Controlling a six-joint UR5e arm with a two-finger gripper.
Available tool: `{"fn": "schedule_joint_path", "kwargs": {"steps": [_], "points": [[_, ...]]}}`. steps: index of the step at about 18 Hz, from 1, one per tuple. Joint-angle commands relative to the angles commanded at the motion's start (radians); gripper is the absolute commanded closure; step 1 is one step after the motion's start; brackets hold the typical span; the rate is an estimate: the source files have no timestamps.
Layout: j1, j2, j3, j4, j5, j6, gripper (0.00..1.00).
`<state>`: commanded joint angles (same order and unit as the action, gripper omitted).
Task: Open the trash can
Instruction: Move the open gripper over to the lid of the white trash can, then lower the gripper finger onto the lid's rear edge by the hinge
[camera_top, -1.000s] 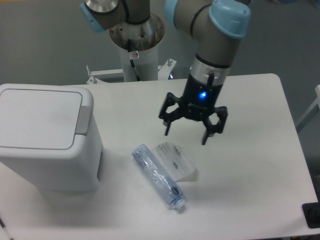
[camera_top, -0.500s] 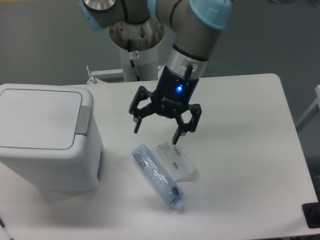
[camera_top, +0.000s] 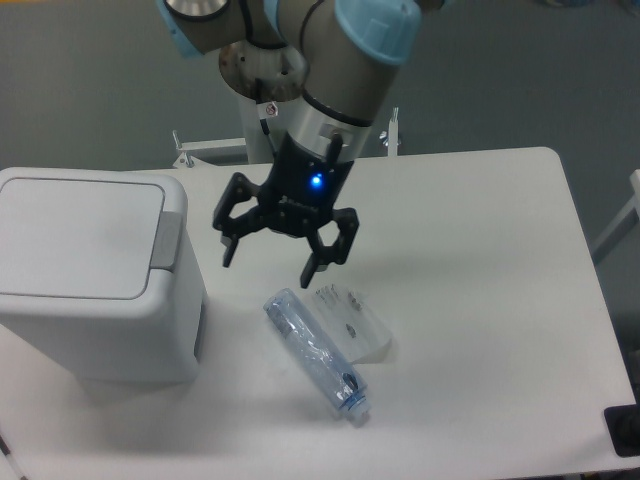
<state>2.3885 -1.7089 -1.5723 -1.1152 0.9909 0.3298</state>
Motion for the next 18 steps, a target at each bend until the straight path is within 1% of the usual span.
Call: {"fn": "schedule_joint_path", "kwargs": {"steps": [3, 5, 7, 10, 18], "points": [[-0.014, 0.015, -0.04, 0.009, 0.009, 0.0, 0.0], [-0.014, 0.041, -0.06, 0.009, 0.009, 0.002, 0.0], [-0.014, 0.055, -0.083, 0.012, 0.011, 0.006, 0.0], [-0.015, 0.055, -0.092, 0.012, 0.011, 0.003, 0.0], [-0.019, 0.052, -0.092, 0.012, 0.009, 0.0, 0.0]]}}
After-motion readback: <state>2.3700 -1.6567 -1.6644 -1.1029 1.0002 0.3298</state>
